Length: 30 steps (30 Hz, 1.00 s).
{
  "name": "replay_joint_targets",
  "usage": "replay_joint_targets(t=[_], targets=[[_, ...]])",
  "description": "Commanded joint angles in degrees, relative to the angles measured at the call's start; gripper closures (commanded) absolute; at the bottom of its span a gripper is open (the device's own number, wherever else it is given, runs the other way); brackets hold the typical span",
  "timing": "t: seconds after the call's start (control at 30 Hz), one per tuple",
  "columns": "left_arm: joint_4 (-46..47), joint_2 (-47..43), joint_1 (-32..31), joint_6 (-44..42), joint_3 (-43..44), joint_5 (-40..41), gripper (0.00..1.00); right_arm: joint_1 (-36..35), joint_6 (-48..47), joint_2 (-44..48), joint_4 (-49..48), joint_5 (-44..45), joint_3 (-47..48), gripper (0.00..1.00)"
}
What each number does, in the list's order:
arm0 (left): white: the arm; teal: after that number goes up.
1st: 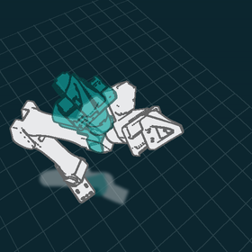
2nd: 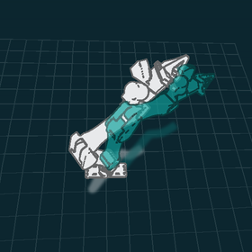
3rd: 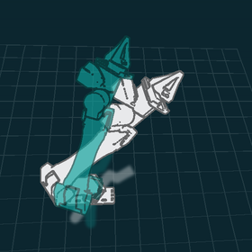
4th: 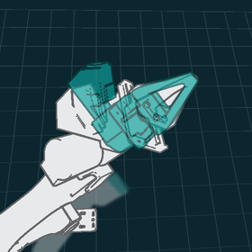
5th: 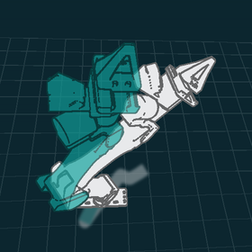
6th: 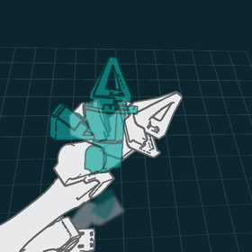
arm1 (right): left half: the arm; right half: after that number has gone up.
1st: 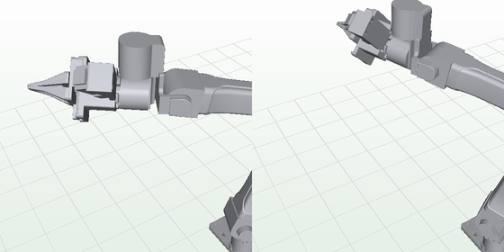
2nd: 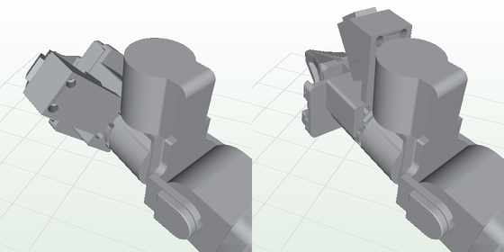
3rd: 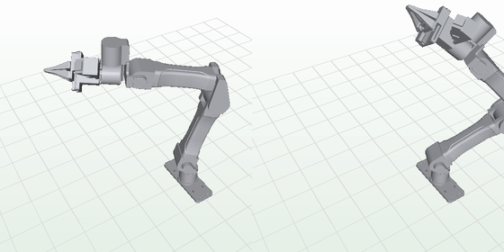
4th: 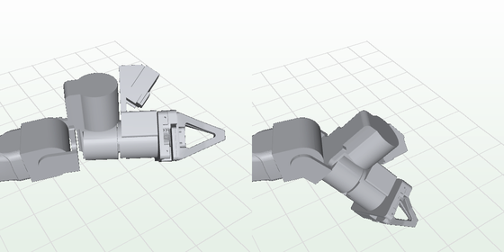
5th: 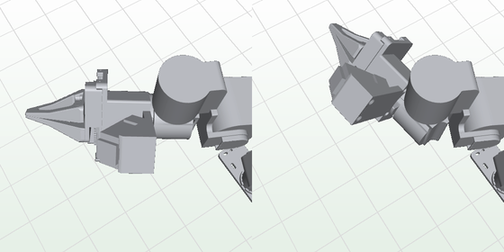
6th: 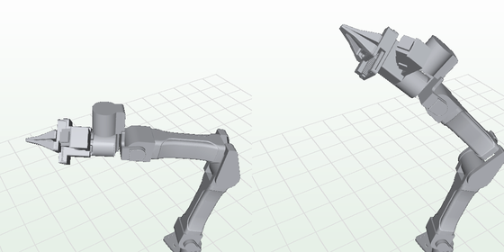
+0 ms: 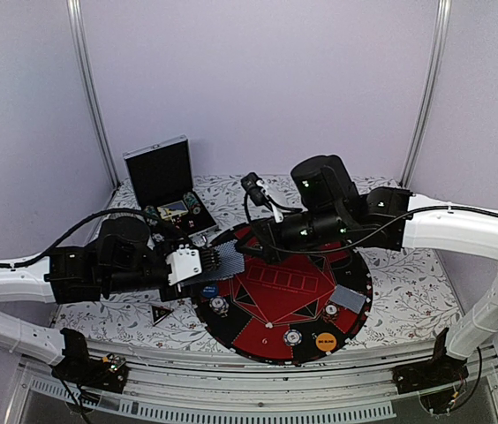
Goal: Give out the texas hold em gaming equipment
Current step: Pick up the poker card from the face-down deck piles.
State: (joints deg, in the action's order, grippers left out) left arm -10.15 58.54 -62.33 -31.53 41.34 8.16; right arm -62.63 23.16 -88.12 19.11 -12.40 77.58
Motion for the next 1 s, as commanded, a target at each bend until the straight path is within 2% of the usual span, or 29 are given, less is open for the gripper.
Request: replay_joint_targets(t=[0.0,0.2,0.43,0.7,0.8,0.97], targets=[[0.9,0.1,0.8,-0.3,0.2,-0.1,0.44,0.1,-0.2,-0.2,-0.1,-1.0,0.0,0.97],[1.0,-0.4,0.8,0.0,0.1,-0.8,0.44,0.1,-0.6,-1.3,-0.2,-1.0,0.5,0.94],[1.2,-1.0,0.8,0.1,0.1,-0.9,0.44,0.3,0.2,-1.1,-0.2,0.5,-0.6,0.68],[1.1,-1.1,0.8,0.1,0.1,-0.8,0.44,0.5,1.3,-2.6,-0.7,-0.7,-1.1,0.55],[1.1,-1.0,0.8,0.1,0.2,-0.9,0.44,0.5,1.4,-3.3,-1.1,-1.5,-0.8,0.57],[1.2,-1.0,0.8,0.0,0.1,-0.9,0.44,0.8,1.1,-2.9,-1.1,-1.6,-0.7,0.87]])
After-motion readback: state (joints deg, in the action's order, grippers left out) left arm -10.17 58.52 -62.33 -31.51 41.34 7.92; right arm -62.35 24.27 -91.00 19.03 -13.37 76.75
